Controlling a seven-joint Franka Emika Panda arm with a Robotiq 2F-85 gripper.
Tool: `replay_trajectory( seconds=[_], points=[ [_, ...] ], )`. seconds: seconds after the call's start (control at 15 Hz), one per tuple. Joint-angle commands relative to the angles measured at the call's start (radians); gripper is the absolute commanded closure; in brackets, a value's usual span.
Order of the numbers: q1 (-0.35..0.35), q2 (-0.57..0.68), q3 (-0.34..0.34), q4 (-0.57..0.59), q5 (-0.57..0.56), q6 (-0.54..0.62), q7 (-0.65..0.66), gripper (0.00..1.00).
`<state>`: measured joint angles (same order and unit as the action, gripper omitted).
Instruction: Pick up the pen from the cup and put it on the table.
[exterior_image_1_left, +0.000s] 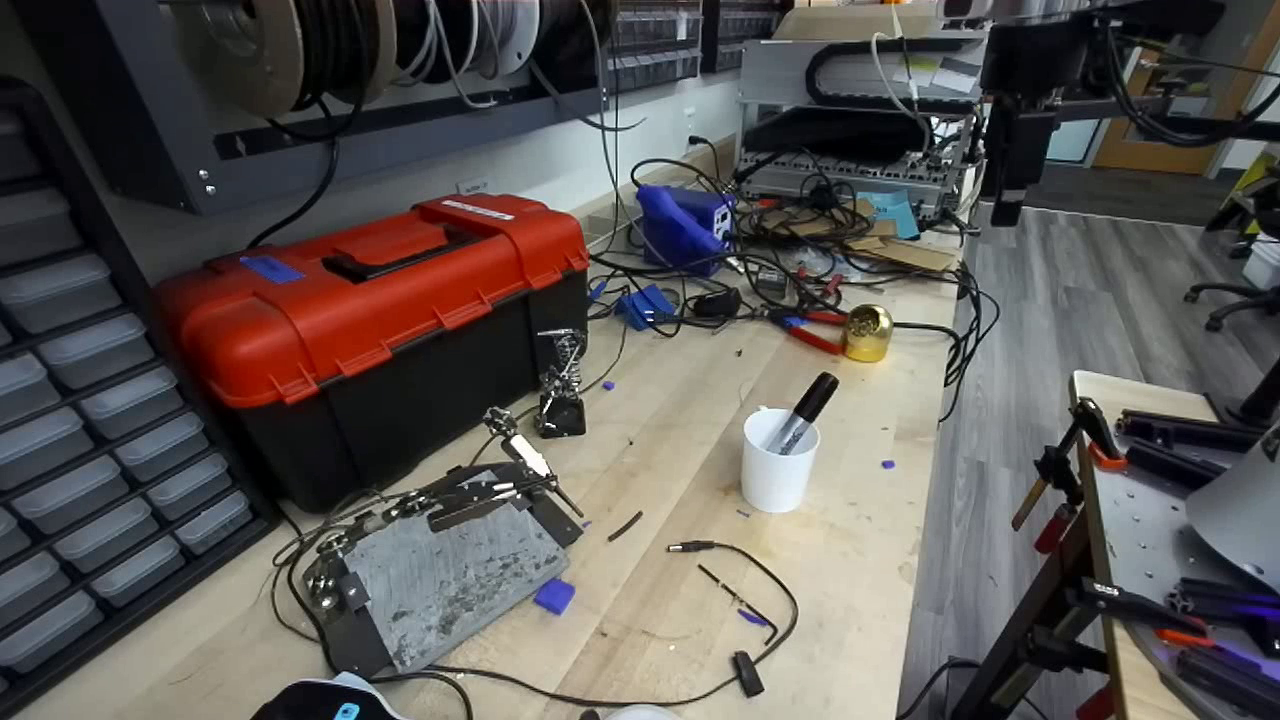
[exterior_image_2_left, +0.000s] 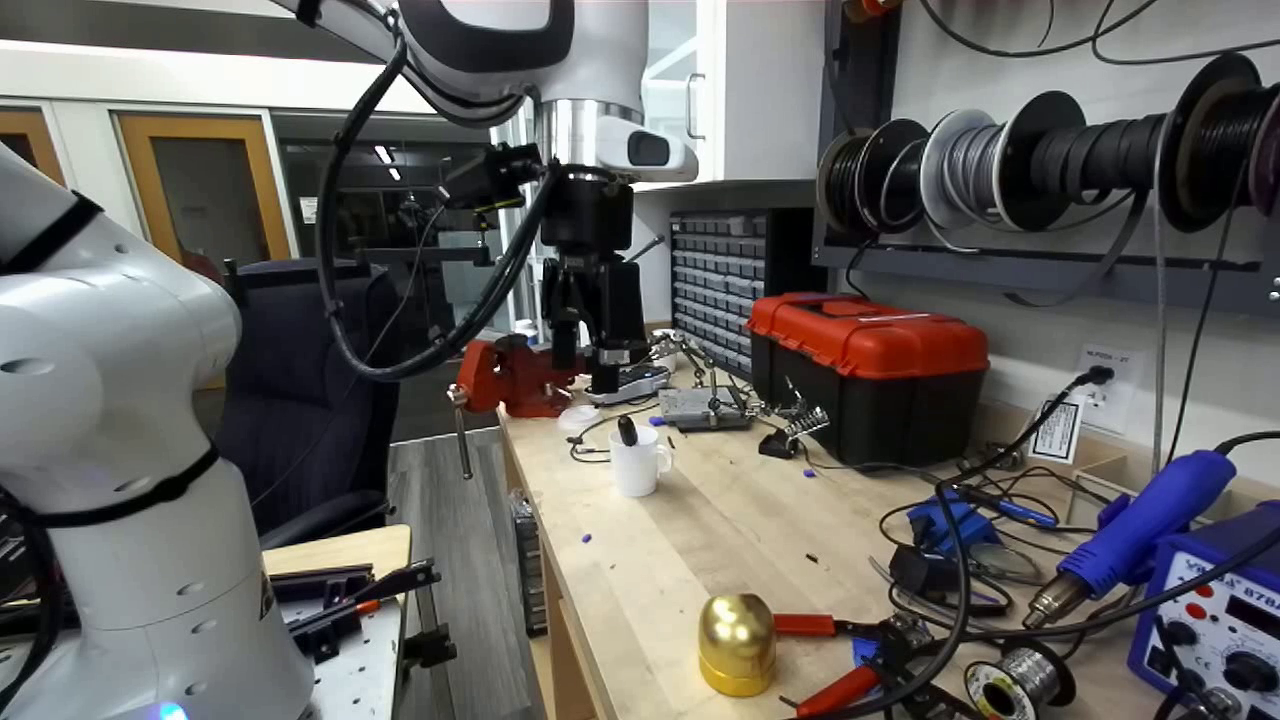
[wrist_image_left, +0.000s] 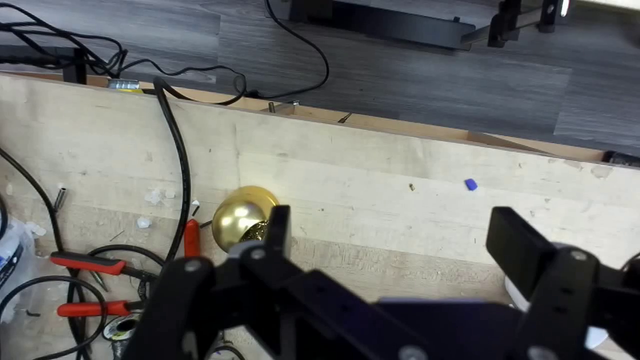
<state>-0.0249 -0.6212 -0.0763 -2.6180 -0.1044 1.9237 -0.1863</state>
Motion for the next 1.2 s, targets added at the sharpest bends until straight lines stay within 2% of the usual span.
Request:
replay_trajectory(
  seconds=[0.0, 0.47, 1.13],
  points=[
    [0.002, 0.000, -0.001, 0.001, 0.000, -0.002, 0.001, 0.00],
    [0.001, 0.011, 0.002, 0.005, -0.007, 0.006, 0.003, 0.00],
    [0.060, 0.253, 0.066, 0.072, -0.005, 0.188, -0.001, 0.00]
  ],
)
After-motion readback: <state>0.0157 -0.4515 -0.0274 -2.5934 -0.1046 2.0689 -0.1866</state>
